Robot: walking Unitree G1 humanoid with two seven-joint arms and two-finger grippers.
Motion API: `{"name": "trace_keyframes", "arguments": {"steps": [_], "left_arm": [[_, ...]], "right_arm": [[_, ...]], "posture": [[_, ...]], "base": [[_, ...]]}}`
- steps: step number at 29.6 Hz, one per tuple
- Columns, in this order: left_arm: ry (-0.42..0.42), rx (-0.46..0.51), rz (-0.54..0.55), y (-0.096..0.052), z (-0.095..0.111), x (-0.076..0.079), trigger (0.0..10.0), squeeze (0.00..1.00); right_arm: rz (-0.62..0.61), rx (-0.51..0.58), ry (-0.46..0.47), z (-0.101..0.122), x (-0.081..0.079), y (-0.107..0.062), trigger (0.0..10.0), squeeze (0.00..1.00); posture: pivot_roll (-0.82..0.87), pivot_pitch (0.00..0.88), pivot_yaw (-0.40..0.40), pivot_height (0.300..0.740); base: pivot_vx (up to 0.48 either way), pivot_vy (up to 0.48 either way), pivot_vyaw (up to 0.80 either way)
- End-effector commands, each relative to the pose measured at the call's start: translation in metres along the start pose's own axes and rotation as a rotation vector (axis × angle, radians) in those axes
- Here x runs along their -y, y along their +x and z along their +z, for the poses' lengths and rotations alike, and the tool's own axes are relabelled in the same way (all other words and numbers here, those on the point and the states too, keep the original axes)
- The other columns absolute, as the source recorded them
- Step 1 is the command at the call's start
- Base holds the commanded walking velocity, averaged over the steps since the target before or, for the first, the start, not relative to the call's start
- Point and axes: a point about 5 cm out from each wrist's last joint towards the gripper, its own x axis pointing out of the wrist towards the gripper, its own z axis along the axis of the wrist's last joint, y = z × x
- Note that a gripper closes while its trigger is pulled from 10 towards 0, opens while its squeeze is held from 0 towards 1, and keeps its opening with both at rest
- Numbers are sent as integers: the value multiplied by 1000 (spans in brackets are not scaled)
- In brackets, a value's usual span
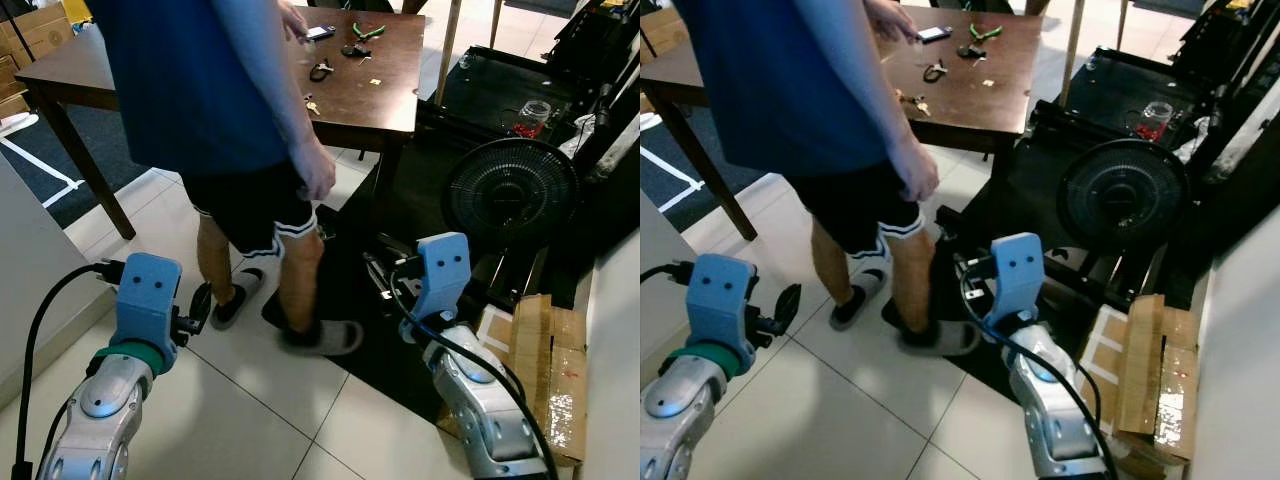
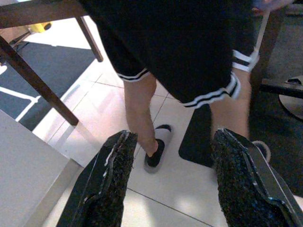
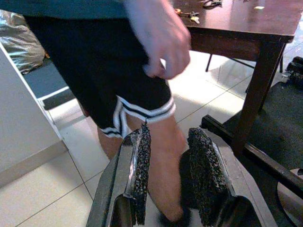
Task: Hang keys on a hook
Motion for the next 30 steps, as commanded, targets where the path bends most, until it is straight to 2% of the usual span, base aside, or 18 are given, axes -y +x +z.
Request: {"name": "trace_keyframes", "arguments": {"steps": [1,30], "left_arm": [[3,-26,6,0,-4,-2,10000,0],[3,-25,7,0,-4,-2,10000,0]], "right_arm": [[1,-19,5,-3,-1,0,10000,0],[1,-19,5,-3,-1,0,10000,0]], "posture": [[-71,94,105,740],[-71,95,105,740]], "base": [[0,0,0],[0,0,0]]}}
